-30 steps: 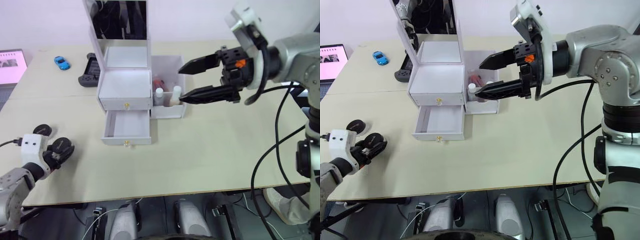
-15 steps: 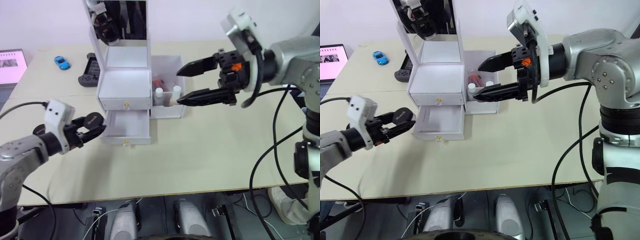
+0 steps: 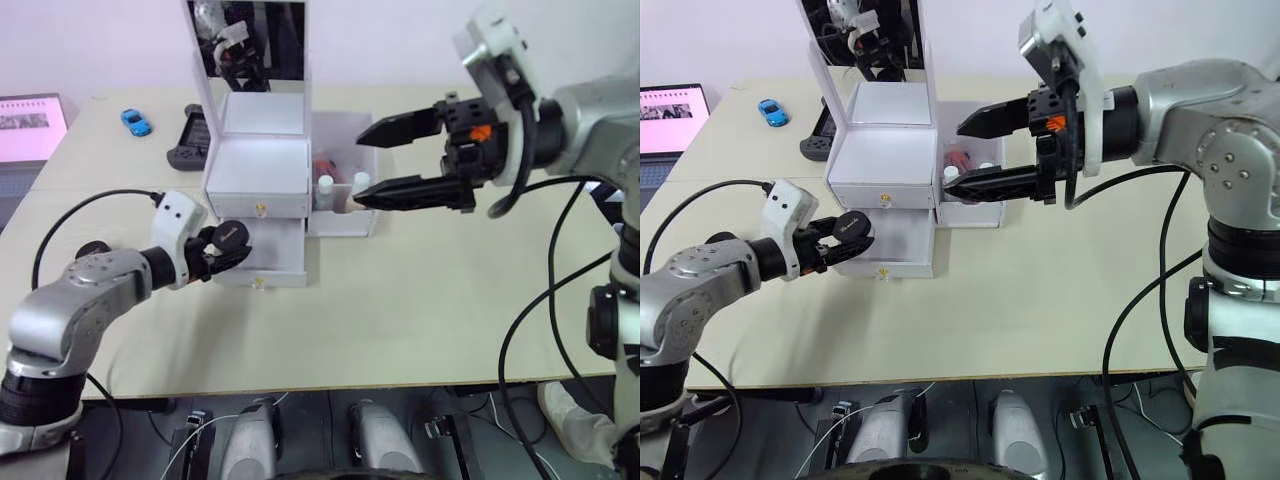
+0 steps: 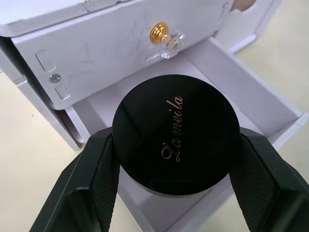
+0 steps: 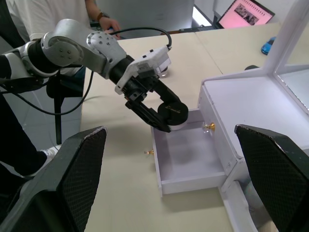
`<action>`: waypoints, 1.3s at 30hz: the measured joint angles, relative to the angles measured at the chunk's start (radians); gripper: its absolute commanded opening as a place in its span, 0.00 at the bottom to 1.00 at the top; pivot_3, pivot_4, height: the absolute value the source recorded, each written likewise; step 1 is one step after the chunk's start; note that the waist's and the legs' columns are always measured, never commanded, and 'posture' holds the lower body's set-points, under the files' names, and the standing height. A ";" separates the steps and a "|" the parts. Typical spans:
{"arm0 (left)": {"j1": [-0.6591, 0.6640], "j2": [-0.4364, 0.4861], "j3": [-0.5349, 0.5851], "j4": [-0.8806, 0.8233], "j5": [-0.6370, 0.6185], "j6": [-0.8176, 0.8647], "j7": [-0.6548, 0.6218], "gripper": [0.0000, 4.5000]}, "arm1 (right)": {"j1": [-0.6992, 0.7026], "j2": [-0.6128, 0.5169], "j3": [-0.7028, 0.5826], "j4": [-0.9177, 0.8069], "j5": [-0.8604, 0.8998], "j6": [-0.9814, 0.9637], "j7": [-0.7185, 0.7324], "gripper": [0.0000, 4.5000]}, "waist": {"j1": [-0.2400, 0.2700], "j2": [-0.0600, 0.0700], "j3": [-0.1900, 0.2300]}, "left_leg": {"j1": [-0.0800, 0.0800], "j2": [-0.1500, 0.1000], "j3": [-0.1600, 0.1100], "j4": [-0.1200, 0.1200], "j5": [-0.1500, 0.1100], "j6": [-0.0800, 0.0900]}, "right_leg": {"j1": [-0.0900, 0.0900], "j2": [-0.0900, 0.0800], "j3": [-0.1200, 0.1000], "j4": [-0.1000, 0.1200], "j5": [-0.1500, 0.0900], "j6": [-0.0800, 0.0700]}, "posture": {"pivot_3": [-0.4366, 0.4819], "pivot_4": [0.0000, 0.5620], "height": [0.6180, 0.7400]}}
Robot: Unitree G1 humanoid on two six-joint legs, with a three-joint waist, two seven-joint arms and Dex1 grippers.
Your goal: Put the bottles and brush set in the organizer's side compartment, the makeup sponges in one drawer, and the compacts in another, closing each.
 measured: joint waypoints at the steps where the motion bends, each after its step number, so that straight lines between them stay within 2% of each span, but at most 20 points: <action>1: -0.003 0.000 -0.006 0.011 0.011 -0.007 0.000 0.59 | 0.001 0.000 -0.001 -0.006 0.003 0.003 -0.006 1.00 | -0.001 0.000 0.000 | 0.000 0.000 0.000 0.000 0.000 0.000 | 0.000 0.000 0.000 0.001 0.000 0.000 | 0.48 0.27 0.97; 23: -0.027 -0.064 -0.097 0.074 0.124 -0.092 -0.041 0.59 | 0.001 -0.013 -0.018 -0.014 0.031 0.007 -0.050 1.00 | 0.007 0.000 0.000 | 0.000 0.000 -0.001 0.003 0.000 0.000 | -0.002 0.000 0.000 0.009 -0.002 0.004 | 0.48 0.27 0.97; 25: -0.029 -0.070 -0.097 0.078 0.126 -0.095 -0.042 0.83 | 0.001 -0.013 -0.018 -0.014 0.032 0.007 -0.052 1.00 | 0.011 0.000 0.000 | 0.000 0.000 -0.001 0.003 0.000 0.000 | -0.002 0.000 0.000 0.009 -0.002 0.004 | 0.48 0.27 0.97; 27: -0.029 -0.072 -0.097 0.077 0.126 -0.097 -0.045 0.98 | 0.001 -0.013 -0.018 -0.014 0.033 0.007 -0.055 1.00 | 0.016 0.000 0.000 | 0.000 0.000 -0.001 0.003 0.000 0.000 | -0.002 0.001 0.000 0.009 -0.002 0.004 | 0.48 0.27 0.97; 33: -0.033 -0.090 -0.086 0.078 0.123 -0.092 -0.039 0.98 | 0.001 -0.013 -0.018 -0.014 0.040 0.007 -0.058 1.00 | 0.020 0.000 0.000 | 0.000 0.000 -0.001 0.004 0.000 0.000 | -0.002 0.001 0.000 0.009 -0.002 0.004 | 0.48 0.27 0.97; 39: -0.034 -0.091 -0.023 0.039 0.077 -0.059 -0.041 0.98 | 0.001 -0.013 -0.018 -0.007 0.039 -0.002 -0.051 1.00 | 0.020 0.000 0.000 | 0.000 0.000 -0.001 0.004 0.000 0.000 | -0.002 0.001 0.000 0.009 -0.002 0.004 | 0.48 0.27 0.97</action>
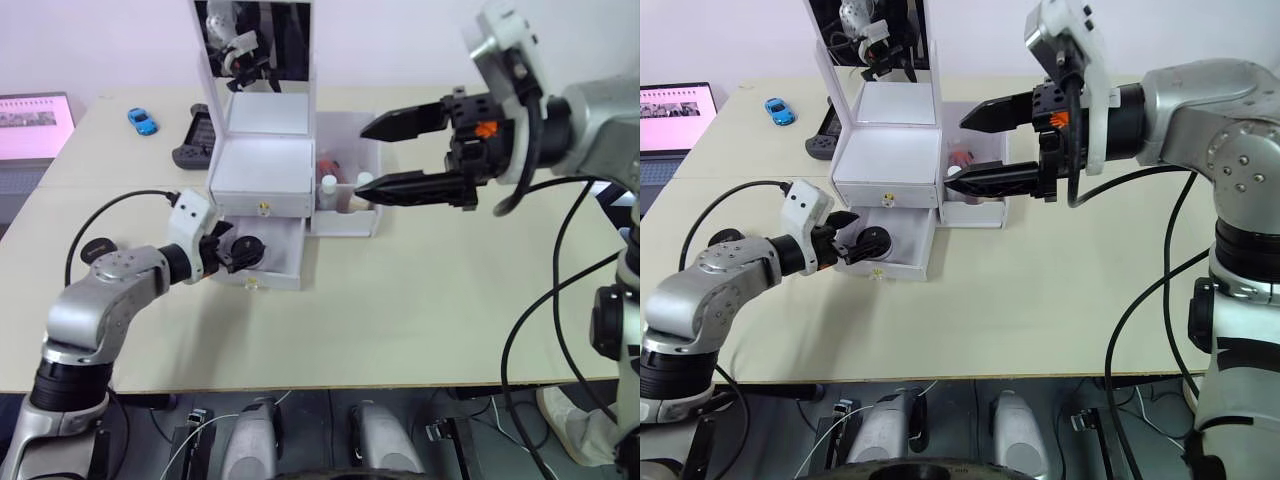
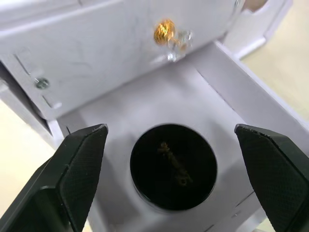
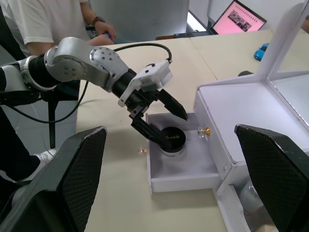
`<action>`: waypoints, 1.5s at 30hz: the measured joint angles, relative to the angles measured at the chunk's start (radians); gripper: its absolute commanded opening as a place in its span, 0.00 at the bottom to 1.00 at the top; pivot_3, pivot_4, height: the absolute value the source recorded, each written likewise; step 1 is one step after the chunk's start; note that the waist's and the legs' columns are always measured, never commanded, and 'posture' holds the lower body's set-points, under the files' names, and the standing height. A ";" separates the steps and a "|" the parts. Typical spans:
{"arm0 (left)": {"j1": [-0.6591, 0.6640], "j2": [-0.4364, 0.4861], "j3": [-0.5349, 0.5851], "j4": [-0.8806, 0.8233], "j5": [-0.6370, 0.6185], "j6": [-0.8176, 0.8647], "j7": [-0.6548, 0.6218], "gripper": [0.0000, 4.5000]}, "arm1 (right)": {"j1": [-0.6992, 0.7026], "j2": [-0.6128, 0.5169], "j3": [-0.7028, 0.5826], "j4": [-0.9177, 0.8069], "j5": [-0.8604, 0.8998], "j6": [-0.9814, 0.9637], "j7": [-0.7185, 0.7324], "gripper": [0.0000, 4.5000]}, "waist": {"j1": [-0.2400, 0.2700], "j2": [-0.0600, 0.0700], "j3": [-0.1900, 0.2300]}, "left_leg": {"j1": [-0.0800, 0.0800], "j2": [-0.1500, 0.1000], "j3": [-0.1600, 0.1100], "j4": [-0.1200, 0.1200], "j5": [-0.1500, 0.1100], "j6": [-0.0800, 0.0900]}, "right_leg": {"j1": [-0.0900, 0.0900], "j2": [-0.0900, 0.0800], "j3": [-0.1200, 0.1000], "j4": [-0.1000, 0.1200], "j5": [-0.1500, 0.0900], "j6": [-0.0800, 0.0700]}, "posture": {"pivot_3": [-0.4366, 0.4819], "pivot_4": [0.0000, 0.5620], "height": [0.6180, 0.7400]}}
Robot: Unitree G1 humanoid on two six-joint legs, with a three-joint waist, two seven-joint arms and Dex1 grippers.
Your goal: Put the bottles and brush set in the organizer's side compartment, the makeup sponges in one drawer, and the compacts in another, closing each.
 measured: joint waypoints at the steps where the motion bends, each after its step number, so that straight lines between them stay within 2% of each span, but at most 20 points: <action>1: 0.000 0.002 0.015 -0.018 -0.015 0.010 -0.001 0.98 | 0.000 0.000 0.000 0.002 -0.001 -0.005 0.004 1.00 | 0.000 0.000 0.000 | 0.000 0.000 0.000 0.000 0.000 0.000 | 0.000 0.000 0.000 0.000 0.000 0.000 | 0.48 0.27 0.97; 5: 0.033 0.026 0.094 -0.083 -0.071 0.030 -0.017 0.98 | 0.016 -0.002 0.006 0.010 -0.015 -0.044 0.028 1.00 | -0.004 0.000 0.000 | 0.000 0.000 0.000 0.000 0.000 0.000 | 0.000 0.000 0.000 0.000 0.000 0.000 | 0.48 0.27 0.97; 9: 0.191 0.081 0.205 -0.094 -0.074 -0.046 -0.081 0.98 | 0.114 -0.007 0.040 0.043 -0.121 -0.200 0.071 1.00 | -0.005 0.000 0.000 | 0.000 0.001 0.000 0.000 0.000 0.000 | 0.000 0.001 0.000 0.000 0.000 0.000 | 0.48 0.27 0.97; 12: 0.353 0.109 0.327 -0.010 -0.026 -0.158 -0.123 0.98 | 0.130 -0.014 0.062 0.086 -0.163 -0.272 0.129 1.00 | -0.011 0.000 0.000 | 0.000 0.001 0.001 0.000 0.000 0.000 | -0.002 0.001 0.000 0.000 0.000 0.000 | 0.48 0.27 0.97; 18: 0.582 0.038 0.569 0.124 -0.011 -0.402 -0.228 0.98 | 0.082 -0.006 0.065 0.131 -0.186 -0.324 0.195 1.00 | -0.008 0.000 0.000 | 0.000 0.002 0.002 -0.001 0.000 0.000 | -0.002 -0.002 0.000 -0.001 -0.002 -0.005 | 0.48 0.27 0.97; 23: 0.785 -0.024 0.684 0.230 0.056 -0.621 -0.282 0.98 | 0.084 0.008 0.087 0.230 -0.246 -0.376 0.226 1.00 | -0.009 -0.001 -0.001 | 0.000 0.002 0.001 -0.004 -0.001 -0.001 | -0.008 -0.011 0.002 -0.003 -0.002 -0.006 | 0.48 0.27 0.97; 28: 0.868 -0.100 0.781 0.316 0.047 -0.754 -0.286 0.98 | 0.090 0.015 0.107 0.295 -0.302 -0.430 0.264 1.00 | -0.013 -0.002 -0.001 | 0.000 0.001 0.002 -0.006 -0.003 -0.004 | -0.008 -0.015 0.002 -0.005 -0.002 -0.007 | 0.48 0.27 0.97; 32: 0.917 -0.161 0.811 0.335 0.022 -0.790 -0.277 0.98 | 0.090 0.022 0.110 0.324 -0.328 -0.443 0.281 1.00 | -0.031 -0.002 -0.001 | 0.000 -0.001 0.003 -0.007 -0.003 -0.004 | -0.008 -0.017 0.002 -0.008 -0.002 -0.007 | 0.48 0.27 0.97; 41: 0.913 -0.168 0.809 0.310 0.000 -0.804 -0.236 0.98 | 0.074 0.033 0.109 0.325 -0.325 -0.388 0.293 1.00 | -0.043 -0.001 -0.001 | 0.000 -0.001 0.003 -0.009 -0.003 -0.004 | -0.008 -0.018 0.001 -0.009 -0.002 -0.007 | 0.48 0.27 0.97; 45: 0.844 -0.161 0.793 0.279 -0.043 -0.732 -0.168 0.98 | 0.057 0.032 0.108 0.336 -0.323 -0.340 0.291 1.00 | -0.047 -0.001 -0.001 | 0.000 -0.001 0.003 -0.009 -0.003 -0.004 | -0.008 -0.018 0.001 -0.008 -0.002 -0.007 | 0.48 0.27 0.97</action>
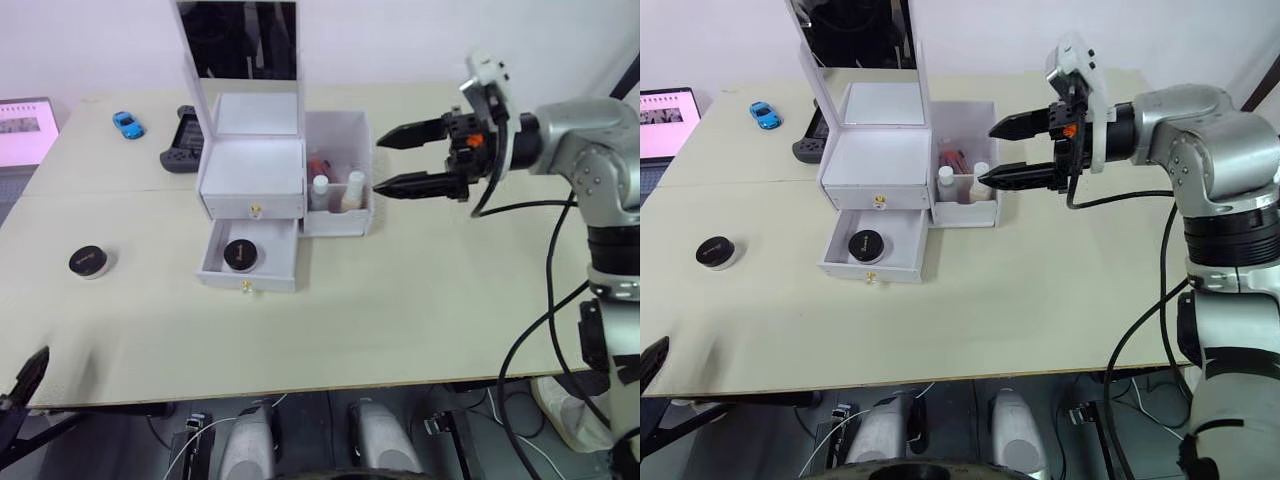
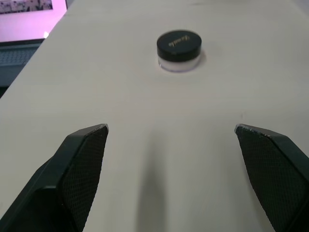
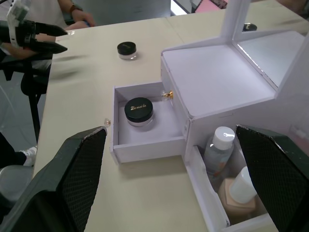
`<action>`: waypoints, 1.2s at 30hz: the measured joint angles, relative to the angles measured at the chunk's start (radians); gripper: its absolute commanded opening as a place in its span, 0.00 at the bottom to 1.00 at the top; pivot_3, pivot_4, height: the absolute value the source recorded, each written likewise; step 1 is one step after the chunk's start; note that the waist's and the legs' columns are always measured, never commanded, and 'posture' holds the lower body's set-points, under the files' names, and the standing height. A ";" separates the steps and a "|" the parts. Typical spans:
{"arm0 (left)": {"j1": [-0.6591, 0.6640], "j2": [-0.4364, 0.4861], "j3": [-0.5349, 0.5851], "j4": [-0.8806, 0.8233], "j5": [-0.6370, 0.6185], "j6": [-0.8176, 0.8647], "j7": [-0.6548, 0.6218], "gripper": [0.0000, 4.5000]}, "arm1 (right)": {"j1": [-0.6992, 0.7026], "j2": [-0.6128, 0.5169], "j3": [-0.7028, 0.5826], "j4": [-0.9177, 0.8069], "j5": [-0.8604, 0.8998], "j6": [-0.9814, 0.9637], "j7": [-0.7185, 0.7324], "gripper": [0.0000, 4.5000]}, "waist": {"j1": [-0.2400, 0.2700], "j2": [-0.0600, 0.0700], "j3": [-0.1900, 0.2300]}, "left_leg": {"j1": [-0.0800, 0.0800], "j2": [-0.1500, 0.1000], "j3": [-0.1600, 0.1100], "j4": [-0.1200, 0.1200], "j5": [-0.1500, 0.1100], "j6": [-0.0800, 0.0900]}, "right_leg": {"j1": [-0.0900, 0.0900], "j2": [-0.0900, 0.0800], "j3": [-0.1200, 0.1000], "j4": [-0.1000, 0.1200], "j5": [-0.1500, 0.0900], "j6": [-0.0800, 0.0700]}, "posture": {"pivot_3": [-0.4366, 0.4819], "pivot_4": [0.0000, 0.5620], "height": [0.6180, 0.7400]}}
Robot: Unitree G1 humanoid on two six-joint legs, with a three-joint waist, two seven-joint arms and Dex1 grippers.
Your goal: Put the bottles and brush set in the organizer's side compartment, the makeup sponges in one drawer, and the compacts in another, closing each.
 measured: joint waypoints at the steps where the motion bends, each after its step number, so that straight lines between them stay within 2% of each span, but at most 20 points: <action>1: -0.018 0.009 -0.012 -0.011 -0.001 0.021 0.017 0.98 | -0.001 0.000 0.000 -0.004 0.000 0.005 0.000 1.00 | -0.002 0.000 0.000 | 0.000 0.000 0.000 0.000 0.000 0.000 | 0.000 0.000 0.000 0.000 0.000 0.000 | 0.48 0.27 0.97; 9: -0.215 0.115 -0.170 -0.054 0.040 0.259 0.207 0.98 | -0.010 0.003 -0.017 -0.022 -0.001 0.031 -0.039 1.00 | -0.008 0.000 0.000 | 0.000 0.000 0.002 0.000 0.000 0.001 | 0.004 0.000 -0.002 0.001 0.000 0.000 | 0.48 0.27 0.97; 16: -0.369 0.184 -0.250 -0.037 0.081 0.423 0.325 0.98 | -0.008 -0.001 -0.027 -0.055 0.010 0.062 -0.061 1.00 | -0.006 0.000 0.000 | 0.000 0.001 0.002 0.000 0.002 0.003 | 0.002 -0.002 -0.013 0.006 0.000 0.001 | 0.48 0.27 0.97; 25: -0.516 0.192 -0.294 0.110 0.143 0.458 0.370 0.98 | -0.003 -0.006 -0.043 -0.065 0.010 0.085 -0.087 1.00 | 0.003 0.000 0.000 | 0.000 0.001 0.001 0.002 0.002 0.004 | 0.002 0.001 -0.018 0.008 0.002 0.004 | 0.48 0.27 0.97; 36: -0.695 0.198 -0.344 0.399 0.213 0.376 0.377 0.98 | -0.010 -0.001 -0.044 -0.084 0.022 0.106 -0.100 1.00 | 0.021 0.000 0.000 | 0.000 0.002 0.003 0.004 0.003 0.003 | 0.002 0.006 -0.019 0.010 0.003 0.005 | 0.48 0.27 0.97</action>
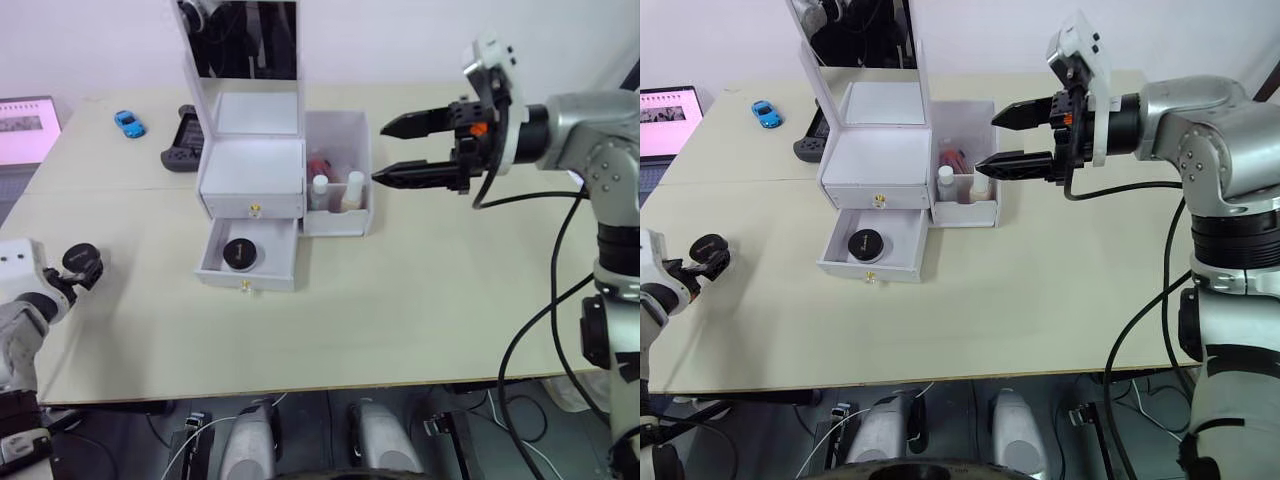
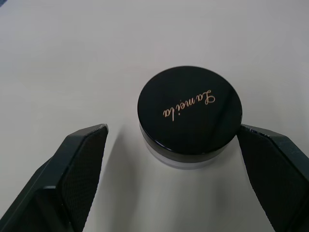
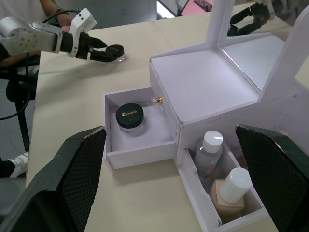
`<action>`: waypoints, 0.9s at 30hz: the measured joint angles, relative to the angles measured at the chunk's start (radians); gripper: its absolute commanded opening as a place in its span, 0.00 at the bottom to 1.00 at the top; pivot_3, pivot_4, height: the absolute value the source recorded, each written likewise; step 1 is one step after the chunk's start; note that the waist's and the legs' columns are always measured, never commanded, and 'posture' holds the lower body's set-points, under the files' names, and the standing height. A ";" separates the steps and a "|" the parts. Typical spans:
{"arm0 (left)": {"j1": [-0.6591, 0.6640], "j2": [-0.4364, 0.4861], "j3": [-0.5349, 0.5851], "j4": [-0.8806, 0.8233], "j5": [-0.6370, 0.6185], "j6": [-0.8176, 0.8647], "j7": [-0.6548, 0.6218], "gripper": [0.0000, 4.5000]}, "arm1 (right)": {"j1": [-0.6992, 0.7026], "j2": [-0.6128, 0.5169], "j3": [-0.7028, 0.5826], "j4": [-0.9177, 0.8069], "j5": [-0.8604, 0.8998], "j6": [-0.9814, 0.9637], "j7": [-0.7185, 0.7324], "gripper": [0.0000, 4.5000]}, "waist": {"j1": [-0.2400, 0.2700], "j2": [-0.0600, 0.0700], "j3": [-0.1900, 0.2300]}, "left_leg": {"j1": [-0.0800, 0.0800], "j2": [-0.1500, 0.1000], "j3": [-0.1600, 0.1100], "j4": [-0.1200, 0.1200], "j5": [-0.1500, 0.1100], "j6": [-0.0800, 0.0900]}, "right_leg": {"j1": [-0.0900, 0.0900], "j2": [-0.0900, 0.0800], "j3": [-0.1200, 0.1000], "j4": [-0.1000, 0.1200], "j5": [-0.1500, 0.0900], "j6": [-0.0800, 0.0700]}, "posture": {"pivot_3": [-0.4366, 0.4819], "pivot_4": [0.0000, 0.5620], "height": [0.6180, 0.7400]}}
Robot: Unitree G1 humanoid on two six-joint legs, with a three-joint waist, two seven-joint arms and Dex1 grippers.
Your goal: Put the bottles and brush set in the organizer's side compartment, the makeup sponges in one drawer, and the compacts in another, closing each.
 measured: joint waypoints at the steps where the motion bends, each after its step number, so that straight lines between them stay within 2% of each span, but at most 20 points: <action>1: -0.012 0.000 -0.009 0.018 0.006 -0.010 -0.005 0.98 | -0.001 0.000 0.000 0.000 0.003 0.005 -0.001 1.00 | 0.001 0.000 0.000 | 0.000 0.000 0.000 0.000 0.000 0.000 | 0.000 0.000 0.000 0.000 0.000 0.000 | 0.48 0.27 0.97; 13: -0.130 0.000 -0.060 0.171 0.050 -0.097 -0.016 0.98 | -0.009 0.000 -0.003 -0.021 0.018 0.017 -0.023 1.00 | 0.000 0.000 0.000 | 0.000 0.001 0.000 0.000 0.000 -0.001 | 0.000 0.002 -0.001 0.001 0.001 0.002 | 0.48 0.27 0.97; 16: -0.132 0.000 -0.063 0.184 0.054 -0.106 -0.013 0.82 | -0.009 0.000 -0.004 -0.026 0.024 0.022 -0.028 1.00 | 0.000 0.000 0.000 | 0.000 0.001 0.000 0.000 0.001 -0.001 | 0.000 0.002 -0.001 0.001 0.001 0.002 | 0.48 0.27 0.97; 18: -0.131 0.000 -0.062 0.185 0.058 -0.107 -0.004 0.62 | -0.009 0.000 -0.004 -0.026 0.026 0.023 -0.030 1.00 | 0.001 0.000 0.000 | 0.000 0.001 0.000 0.001 0.001 -0.001 | 0.000 0.002 -0.001 0.001 0.001 0.002 | 0.48 0.27 0.97; 23: -0.120 0.001 -0.061 0.155 0.052 -0.084 -0.008 0.60 | -0.009 0.000 -0.004 -0.028 0.029 0.024 -0.035 1.00 | 0.001 0.000 0.000 | 0.000 0.001 0.000 0.001 0.001 -0.001 | 0.000 0.002 -0.001 0.001 0.001 0.002 | 0.48 0.27 0.97; 27: -0.077 0.010 -0.049 0.065 0.032 -0.062 -0.029 0.60 | -0.009 -0.001 -0.005 -0.029 0.034 0.024 -0.040 1.00 | 0.000 -0.001 0.000 | 0.000 0.001 0.000 0.001 0.001 -0.001 | 0.000 0.002 -0.001 0.001 0.001 0.002 | 0.48 0.27 0.97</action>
